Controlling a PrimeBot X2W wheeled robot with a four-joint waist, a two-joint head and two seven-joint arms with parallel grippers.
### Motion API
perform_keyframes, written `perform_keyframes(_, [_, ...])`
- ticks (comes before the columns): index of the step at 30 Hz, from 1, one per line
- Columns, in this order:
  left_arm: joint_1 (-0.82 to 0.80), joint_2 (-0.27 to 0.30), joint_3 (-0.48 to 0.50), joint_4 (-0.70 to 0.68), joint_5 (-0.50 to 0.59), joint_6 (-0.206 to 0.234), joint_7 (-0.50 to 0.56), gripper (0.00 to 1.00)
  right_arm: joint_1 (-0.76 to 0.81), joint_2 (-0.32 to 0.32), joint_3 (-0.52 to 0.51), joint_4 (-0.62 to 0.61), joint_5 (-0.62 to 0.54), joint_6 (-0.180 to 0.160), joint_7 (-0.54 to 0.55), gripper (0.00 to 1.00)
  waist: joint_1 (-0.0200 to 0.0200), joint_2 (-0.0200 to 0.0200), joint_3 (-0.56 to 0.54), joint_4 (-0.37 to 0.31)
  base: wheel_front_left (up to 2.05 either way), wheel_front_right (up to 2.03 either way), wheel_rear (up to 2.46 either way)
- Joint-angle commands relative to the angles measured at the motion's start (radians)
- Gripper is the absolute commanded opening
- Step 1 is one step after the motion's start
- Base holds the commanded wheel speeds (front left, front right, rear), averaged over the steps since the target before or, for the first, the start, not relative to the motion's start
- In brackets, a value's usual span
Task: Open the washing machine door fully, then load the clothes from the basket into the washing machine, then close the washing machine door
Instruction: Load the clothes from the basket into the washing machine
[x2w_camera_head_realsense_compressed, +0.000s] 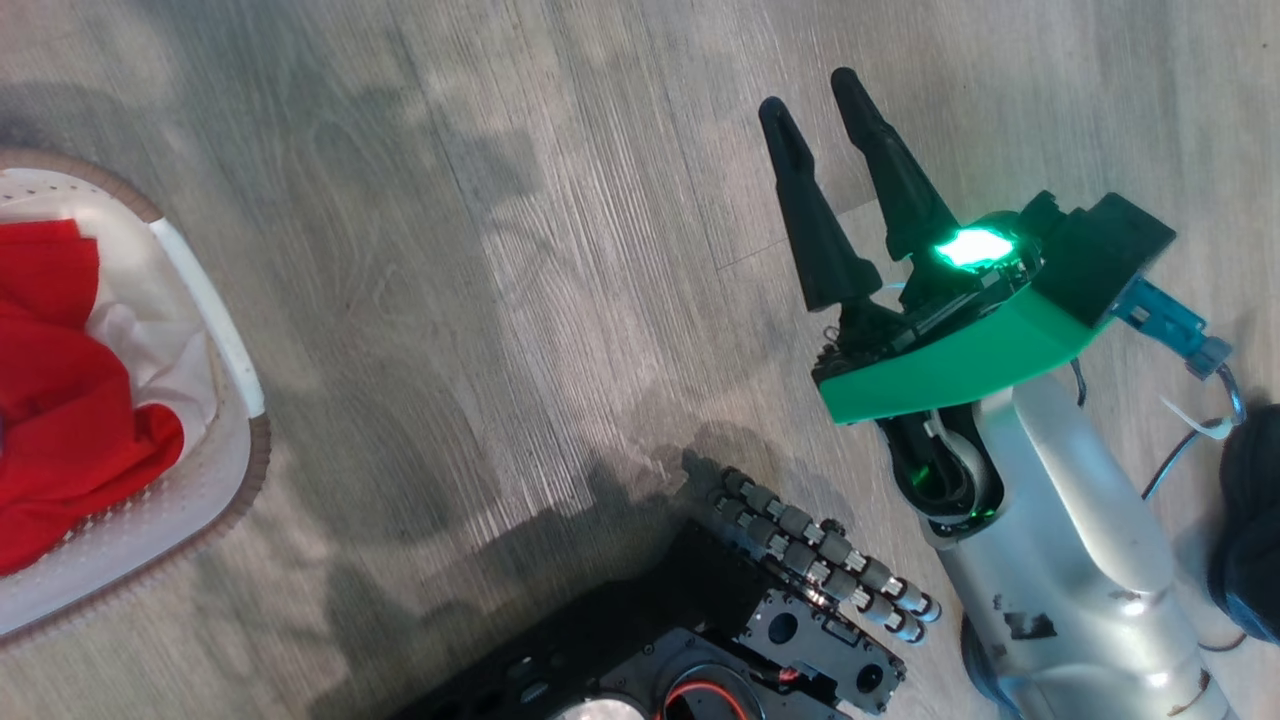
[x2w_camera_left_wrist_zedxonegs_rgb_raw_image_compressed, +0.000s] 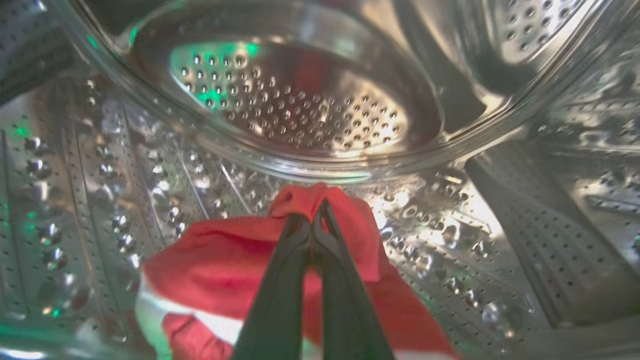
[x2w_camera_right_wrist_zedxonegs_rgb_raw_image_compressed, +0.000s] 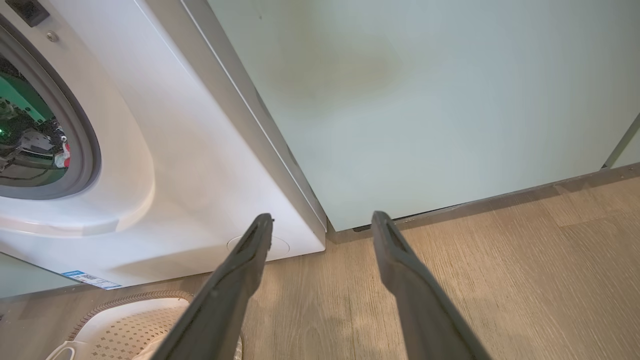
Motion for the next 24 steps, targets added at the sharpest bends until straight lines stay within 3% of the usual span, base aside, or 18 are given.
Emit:
perform_keyframes(1, [-0.005,0.03,-0.001,-0.027,0.003,-0.008,0.021,0.0,0.024,0.0,0.013,-0.026,-0.001,0.0,-0.009,1.0,0.0,-0.0001,-0.002,0.003,0.0,0.0,0.0])
perform_keyframes(2, [-0.003,0.028,-0.007,-0.024,0.003,-0.01,0.032,0.65,0.022,0.0,0.013,-0.025,-0.002,0.0,-0.009,1.0,0.0,-0.0001,-0.003,0.006,0.0,0.0,0.0])
perform_keyframes(3, [-0.001,0.026,-0.013,-0.023,0.005,-0.012,0.041,1.0,0.02,0.0,0.013,-0.024,-0.003,0.0,-0.009,1.0,0.0,-0.0001,-0.005,0.009,0.0,0.0,0.0])
perform_keyframes(15, [0.127,-0.009,-0.037,-0.082,-0.019,-0.019,0.005,1.0,0.021,0.0,-0.02,-0.007,-0.047,0.0,-0.009,1.0,0.0,-0.0001,-0.069,0.074,0.0,0.0,0.0])
perform_keyframes(24, [0.389,-0.049,0.007,-0.314,-0.087,0.049,-0.105,1.0,0.036,0.0,-0.065,0.017,-0.104,0.0,-0.009,1.0,0.0,-0.0001,-0.146,0.15,0.0,0.0,0.0])
